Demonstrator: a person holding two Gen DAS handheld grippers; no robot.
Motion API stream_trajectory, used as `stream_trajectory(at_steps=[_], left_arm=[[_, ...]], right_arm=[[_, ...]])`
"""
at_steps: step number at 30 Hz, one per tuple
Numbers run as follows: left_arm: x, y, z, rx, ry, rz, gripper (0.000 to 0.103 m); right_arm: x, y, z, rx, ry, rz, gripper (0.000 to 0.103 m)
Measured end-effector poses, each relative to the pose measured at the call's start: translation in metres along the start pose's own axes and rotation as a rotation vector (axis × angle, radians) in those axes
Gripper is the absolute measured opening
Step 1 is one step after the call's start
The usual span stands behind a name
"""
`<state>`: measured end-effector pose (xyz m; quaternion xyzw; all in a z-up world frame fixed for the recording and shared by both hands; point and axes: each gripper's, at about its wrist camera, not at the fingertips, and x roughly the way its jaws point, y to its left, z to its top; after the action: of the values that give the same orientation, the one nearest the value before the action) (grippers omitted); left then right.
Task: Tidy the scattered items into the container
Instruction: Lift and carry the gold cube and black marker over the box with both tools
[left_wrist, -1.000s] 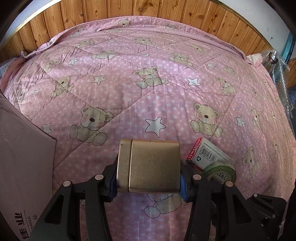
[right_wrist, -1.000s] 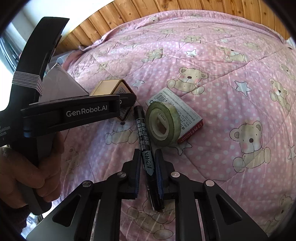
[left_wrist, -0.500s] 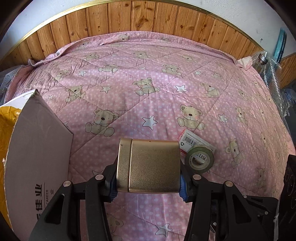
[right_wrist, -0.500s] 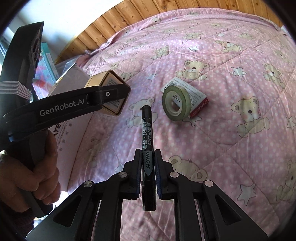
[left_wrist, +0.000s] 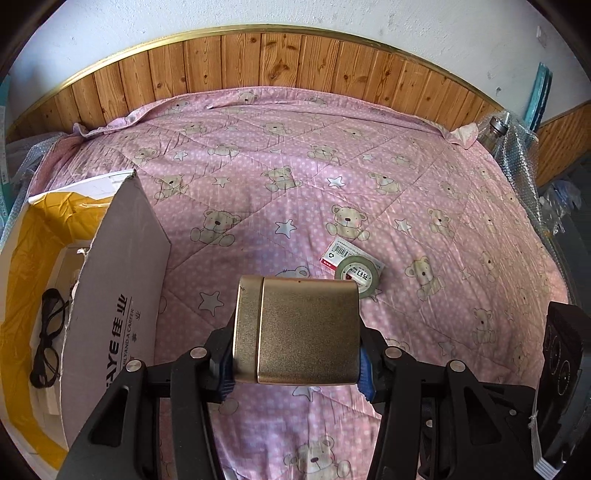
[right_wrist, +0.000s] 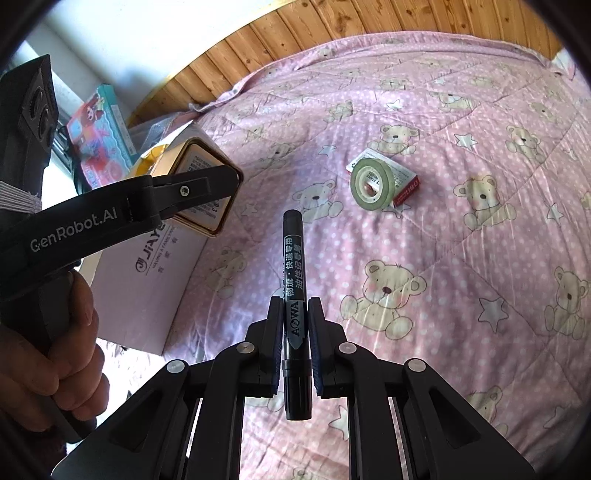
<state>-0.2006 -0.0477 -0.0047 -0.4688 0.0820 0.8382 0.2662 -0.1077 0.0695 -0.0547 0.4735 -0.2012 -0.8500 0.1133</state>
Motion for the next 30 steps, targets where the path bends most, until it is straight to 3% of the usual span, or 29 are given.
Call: stream_trajectory(at_steps=[30], left_arm=[[-0.131, -0.012, -0.071, -0.007, -0.137, -0.006, 0.052]], right_arm=[[-0.085, 0.069, -0.059, -0.091, -0.100, 0.021, 0.014]])
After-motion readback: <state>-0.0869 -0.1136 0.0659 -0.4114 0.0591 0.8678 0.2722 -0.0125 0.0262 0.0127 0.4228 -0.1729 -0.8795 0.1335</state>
